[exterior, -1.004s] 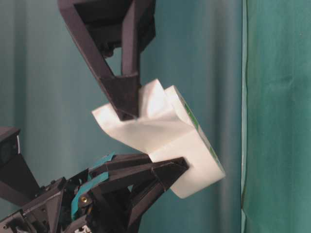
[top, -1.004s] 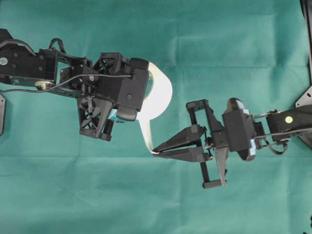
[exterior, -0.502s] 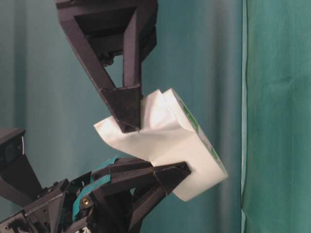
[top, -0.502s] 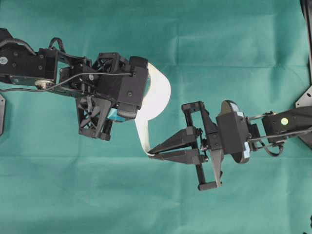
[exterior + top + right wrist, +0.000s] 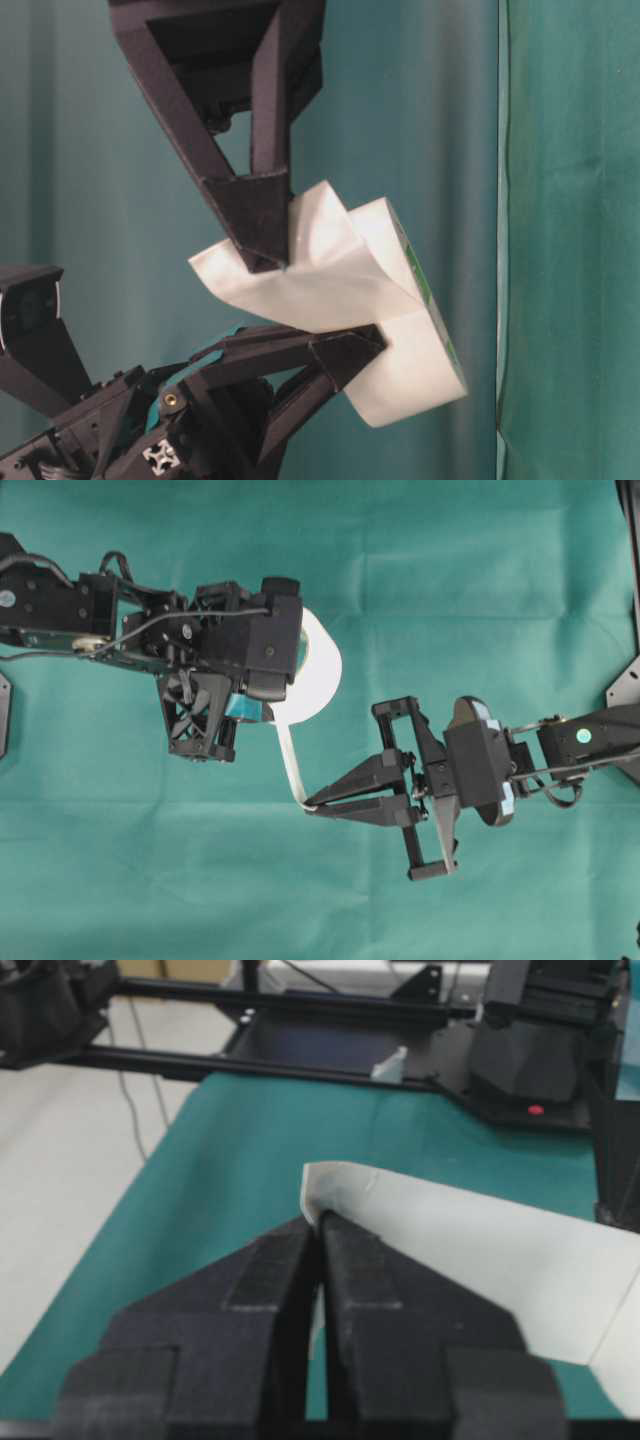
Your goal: Peel off the duct tape with your right arm.
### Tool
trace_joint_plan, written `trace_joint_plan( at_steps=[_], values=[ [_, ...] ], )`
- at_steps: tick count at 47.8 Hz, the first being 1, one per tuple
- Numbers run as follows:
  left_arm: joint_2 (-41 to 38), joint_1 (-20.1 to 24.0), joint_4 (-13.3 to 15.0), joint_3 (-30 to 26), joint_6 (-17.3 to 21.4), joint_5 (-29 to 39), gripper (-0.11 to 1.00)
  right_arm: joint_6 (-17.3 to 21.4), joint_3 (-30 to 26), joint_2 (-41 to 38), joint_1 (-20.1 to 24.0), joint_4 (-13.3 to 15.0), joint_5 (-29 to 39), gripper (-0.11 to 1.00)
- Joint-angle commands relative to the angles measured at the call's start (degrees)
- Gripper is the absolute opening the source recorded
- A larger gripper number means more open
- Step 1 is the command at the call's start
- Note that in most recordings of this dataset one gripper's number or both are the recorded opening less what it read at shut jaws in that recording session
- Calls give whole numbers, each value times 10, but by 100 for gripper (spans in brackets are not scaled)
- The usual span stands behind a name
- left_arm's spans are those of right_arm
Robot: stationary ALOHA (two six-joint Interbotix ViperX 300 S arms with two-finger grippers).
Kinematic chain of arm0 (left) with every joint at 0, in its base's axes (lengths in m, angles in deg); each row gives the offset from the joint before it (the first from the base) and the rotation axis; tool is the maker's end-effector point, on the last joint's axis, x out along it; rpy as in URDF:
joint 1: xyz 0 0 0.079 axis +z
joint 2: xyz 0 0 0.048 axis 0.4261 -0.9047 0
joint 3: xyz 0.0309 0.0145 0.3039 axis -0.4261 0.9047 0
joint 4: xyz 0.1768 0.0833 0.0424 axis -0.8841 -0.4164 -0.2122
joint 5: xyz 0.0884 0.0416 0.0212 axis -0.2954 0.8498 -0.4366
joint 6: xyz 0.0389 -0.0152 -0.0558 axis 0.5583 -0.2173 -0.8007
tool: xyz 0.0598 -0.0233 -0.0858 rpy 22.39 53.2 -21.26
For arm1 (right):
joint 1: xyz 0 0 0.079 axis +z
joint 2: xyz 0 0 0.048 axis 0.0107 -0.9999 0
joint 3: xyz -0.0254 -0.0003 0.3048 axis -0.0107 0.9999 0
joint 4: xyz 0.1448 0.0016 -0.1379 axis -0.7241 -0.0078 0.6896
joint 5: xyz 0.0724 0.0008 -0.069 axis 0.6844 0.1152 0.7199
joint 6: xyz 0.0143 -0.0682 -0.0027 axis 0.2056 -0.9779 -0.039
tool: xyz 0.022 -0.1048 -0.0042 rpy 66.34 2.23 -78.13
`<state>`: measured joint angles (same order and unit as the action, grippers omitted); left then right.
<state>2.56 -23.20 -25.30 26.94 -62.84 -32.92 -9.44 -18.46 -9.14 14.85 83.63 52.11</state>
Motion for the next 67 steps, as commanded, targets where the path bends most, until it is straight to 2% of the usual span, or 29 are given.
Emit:
trace_joint_plan(
  at_steps=[1,40,67],
  values=[
    [11,33,-5,-4,1,4,21,-1,-19,9,42,5,-8,-10],
    [11,-8,-6,-4,3,15,21,0,-14,10,41,5,-5,-10],
    [12,-15,-5,0,1,26,21,0,-12,10,42,5,-5,-10]
  ],
)
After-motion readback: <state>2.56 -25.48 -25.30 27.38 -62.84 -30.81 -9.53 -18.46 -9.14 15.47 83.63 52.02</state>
